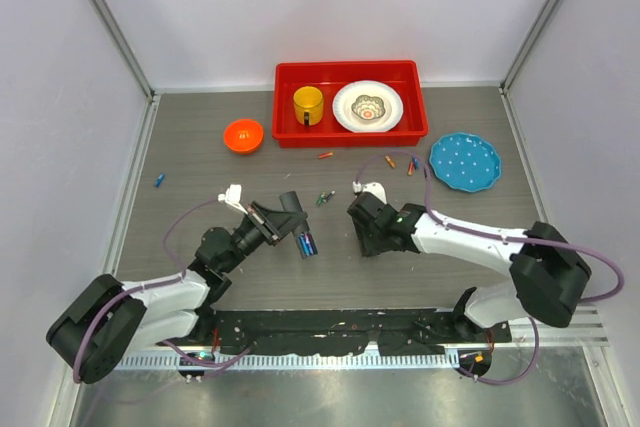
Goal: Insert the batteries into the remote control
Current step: Pick up the battery cover at the center of the board, then load the battery cover into the remote control.
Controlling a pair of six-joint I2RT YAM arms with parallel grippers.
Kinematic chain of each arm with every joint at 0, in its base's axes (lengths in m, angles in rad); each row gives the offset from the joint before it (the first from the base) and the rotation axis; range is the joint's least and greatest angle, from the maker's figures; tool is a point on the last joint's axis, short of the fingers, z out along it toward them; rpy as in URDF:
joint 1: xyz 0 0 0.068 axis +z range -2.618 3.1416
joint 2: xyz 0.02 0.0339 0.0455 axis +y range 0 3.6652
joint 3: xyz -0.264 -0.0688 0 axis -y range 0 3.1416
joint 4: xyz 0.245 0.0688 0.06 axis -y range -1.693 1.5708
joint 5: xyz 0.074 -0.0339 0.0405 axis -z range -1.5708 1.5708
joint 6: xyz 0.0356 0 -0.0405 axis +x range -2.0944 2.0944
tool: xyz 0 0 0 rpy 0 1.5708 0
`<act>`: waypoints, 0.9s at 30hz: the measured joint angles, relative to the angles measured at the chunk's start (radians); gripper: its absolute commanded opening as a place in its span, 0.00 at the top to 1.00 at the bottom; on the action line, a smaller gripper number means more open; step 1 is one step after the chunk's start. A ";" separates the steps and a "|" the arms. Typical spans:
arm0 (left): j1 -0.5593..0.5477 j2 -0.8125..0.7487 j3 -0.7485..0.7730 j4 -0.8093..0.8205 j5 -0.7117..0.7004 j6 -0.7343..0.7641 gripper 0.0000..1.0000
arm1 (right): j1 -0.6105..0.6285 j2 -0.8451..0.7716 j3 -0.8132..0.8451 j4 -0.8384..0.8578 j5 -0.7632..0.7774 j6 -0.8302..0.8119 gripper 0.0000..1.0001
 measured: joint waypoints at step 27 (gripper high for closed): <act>-0.037 0.566 0.216 0.175 -0.050 -0.107 1.00 | 0.029 -0.152 0.443 -0.384 -0.129 -0.024 0.94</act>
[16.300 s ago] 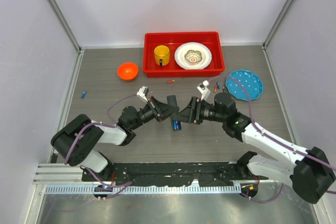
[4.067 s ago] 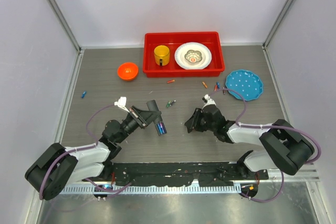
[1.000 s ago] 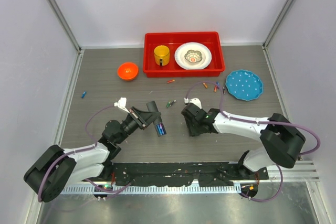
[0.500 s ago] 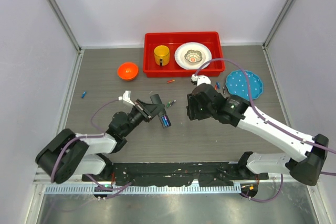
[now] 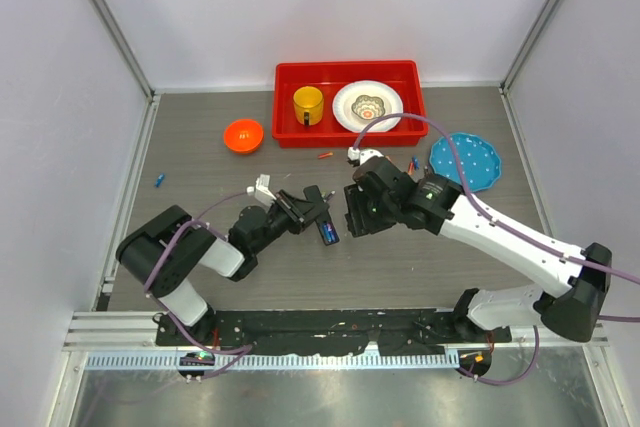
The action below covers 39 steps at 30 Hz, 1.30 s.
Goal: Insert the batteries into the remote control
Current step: Load the battery cover into the remote control.
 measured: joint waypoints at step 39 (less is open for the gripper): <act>-0.034 -0.045 0.029 0.027 -0.008 0.032 1.00 | 0.053 0.170 -0.018 0.165 -0.039 0.031 0.94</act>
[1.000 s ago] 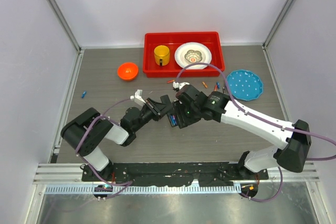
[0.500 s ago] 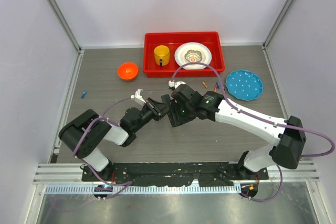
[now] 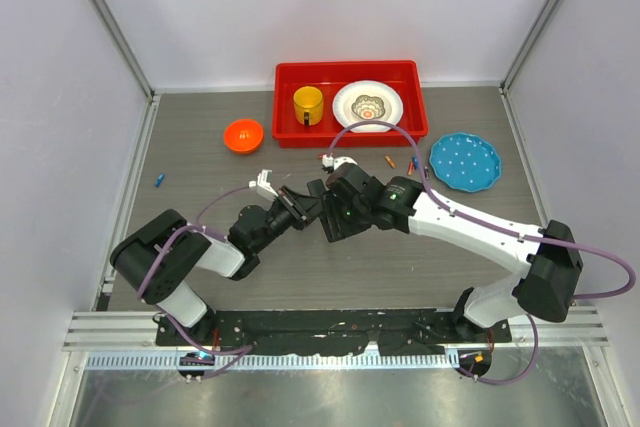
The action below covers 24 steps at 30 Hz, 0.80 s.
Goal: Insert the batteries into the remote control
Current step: Load the battery cover into the remote control.
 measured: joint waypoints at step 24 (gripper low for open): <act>-0.004 -0.001 0.000 -0.005 -0.010 0.020 1.00 | 0.018 0.027 -0.005 0.004 0.026 0.001 0.94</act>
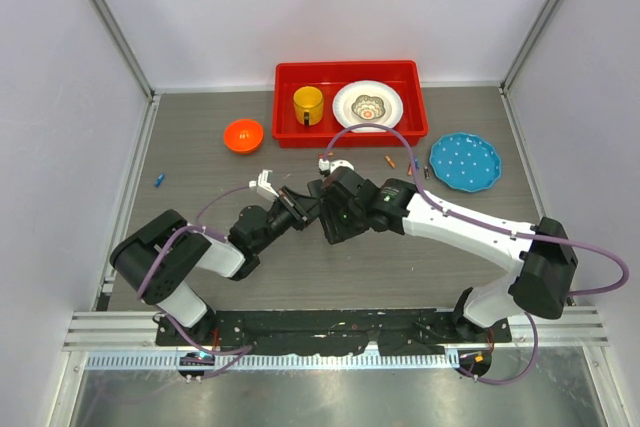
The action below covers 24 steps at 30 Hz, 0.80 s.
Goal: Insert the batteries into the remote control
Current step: Load the battery cover into the remote control.
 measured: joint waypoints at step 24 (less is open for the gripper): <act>-0.018 -0.004 0.000 -0.031 -0.006 0.026 1.00 | 0.002 0.036 0.000 -0.005 0.000 -0.006 0.90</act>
